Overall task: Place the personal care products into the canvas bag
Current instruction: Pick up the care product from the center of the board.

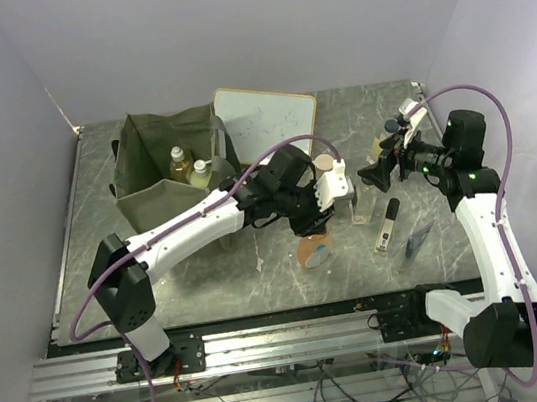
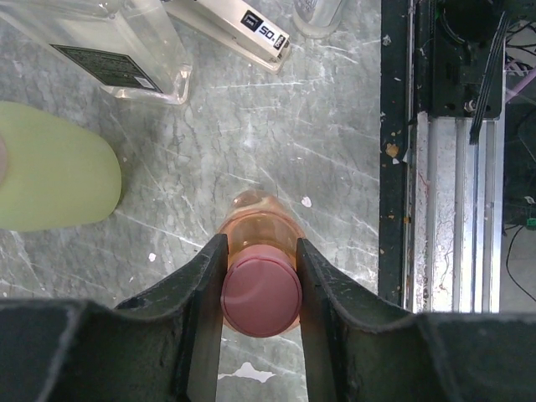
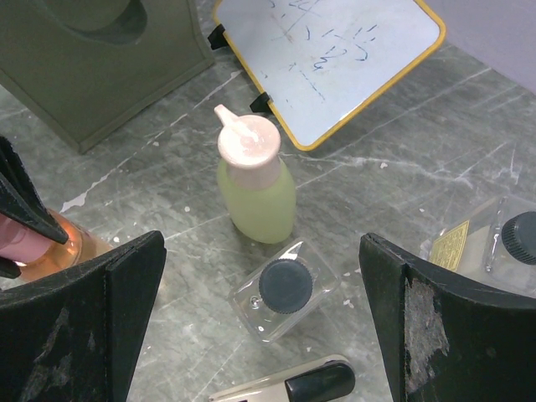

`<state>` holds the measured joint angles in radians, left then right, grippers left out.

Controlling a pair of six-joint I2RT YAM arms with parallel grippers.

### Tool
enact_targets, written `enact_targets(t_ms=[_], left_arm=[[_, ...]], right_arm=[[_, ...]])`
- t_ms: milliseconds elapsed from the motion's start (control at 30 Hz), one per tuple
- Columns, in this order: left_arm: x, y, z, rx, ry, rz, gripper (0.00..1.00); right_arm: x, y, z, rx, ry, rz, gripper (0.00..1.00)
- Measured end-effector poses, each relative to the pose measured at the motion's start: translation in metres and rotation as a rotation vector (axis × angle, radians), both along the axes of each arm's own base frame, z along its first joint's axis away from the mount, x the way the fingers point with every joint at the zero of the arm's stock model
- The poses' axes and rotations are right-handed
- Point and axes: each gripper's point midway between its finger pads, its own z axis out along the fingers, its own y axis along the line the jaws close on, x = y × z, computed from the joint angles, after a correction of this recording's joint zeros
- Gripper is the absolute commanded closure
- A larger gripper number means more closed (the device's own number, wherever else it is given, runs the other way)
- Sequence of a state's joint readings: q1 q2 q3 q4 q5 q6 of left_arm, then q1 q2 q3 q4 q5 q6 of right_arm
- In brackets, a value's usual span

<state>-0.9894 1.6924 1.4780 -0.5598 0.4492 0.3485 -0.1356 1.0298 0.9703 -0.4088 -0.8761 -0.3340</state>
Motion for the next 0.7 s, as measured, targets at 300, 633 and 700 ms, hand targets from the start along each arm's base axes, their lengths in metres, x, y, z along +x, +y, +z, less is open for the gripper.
enact_targets(t_ms=[300, 633, 700], left_arm=[[0.007, 0.016, 0.003, 0.048, -0.036, 0.058, 0.93], [0.064, 0.055, 0.034, 0.01, -0.074, 0.358, 0.93], [0.076, 0.064, 0.038, 0.005, -0.086, 0.416, 0.93]], right_arm=[[0.0, 0.0, -0.001, -0.004, -0.001, 0.002, 0.0], [0.0, 0.0, -0.004, -0.004, 0.005, 0.001, 0.0], [0.001, 0.0, -0.005, -0.003, 0.008, 0.001, 0.0]])
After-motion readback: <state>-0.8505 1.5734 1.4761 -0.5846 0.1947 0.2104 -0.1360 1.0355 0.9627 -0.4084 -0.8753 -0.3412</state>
